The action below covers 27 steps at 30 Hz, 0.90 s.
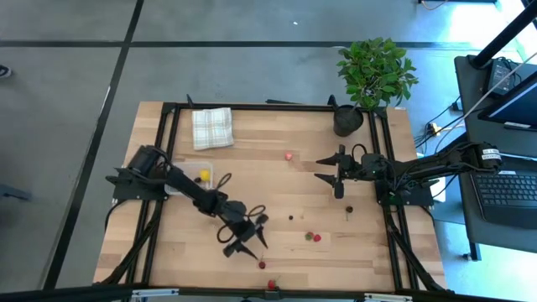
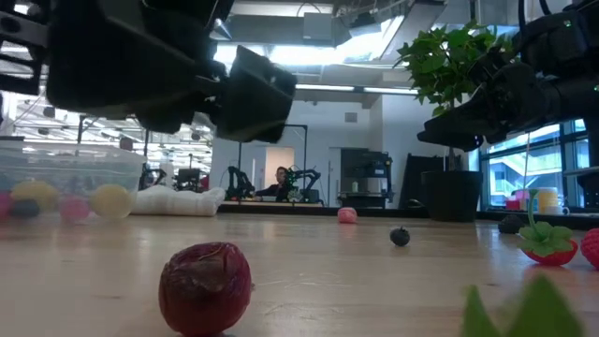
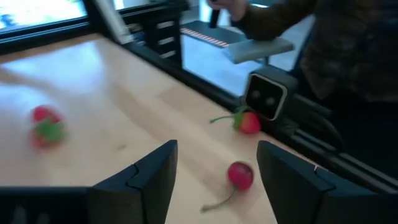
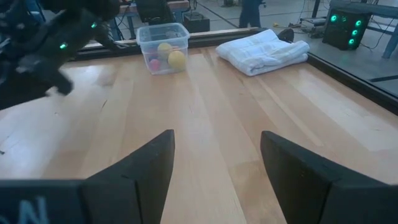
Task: Pick and placing Produce into tupperware
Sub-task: Put the left red cherry into the transparent bin
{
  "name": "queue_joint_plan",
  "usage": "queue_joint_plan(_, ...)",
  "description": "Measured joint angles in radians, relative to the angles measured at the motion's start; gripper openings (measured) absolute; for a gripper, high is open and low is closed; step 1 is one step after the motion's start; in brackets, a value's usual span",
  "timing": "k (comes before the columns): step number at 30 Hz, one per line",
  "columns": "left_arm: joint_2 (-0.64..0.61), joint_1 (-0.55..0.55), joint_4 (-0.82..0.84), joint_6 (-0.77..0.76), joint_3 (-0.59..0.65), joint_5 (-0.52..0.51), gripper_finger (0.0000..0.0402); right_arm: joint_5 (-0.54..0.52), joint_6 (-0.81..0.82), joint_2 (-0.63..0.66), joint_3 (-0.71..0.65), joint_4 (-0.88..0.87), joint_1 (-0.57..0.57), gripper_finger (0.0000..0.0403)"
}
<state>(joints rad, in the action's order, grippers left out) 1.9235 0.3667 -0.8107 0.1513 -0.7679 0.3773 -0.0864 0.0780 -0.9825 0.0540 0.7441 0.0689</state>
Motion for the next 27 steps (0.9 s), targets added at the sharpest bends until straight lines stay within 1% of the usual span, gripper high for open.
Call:
queue_joint_plan(5,0.107,0.010,0.009,0.043,-0.111,0.103,0.0208,0.000,0.000,0.000,0.000,0.000,0.000,0.0240)
queue_joint_plan(9,0.156,0.002,0.014,0.036,-0.149,0.168,0.0203,0.000,0.002,0.000,0.000,0.000,0.000,0.0240)
queue_joint_plan(15,0.165,0.004,0.009,0.036,-0.153,0.162,0.0195,0.000,0.025,0.000,0.000,-0.018,0.000,0.0240)
queue_joint_plan(22,0.166,0.015,0.033,0.069,-0.153,0.160,0.0179,0.000,0.026,0.000,0.000,-0.020,0.000,0.0240)
queue_joint_plan(27,0.166,0.013,0.061,0.072,-0.152,0.120,0.0165,0.000,0.027,0.000,0.000,-0.020,0.000,0.0240)
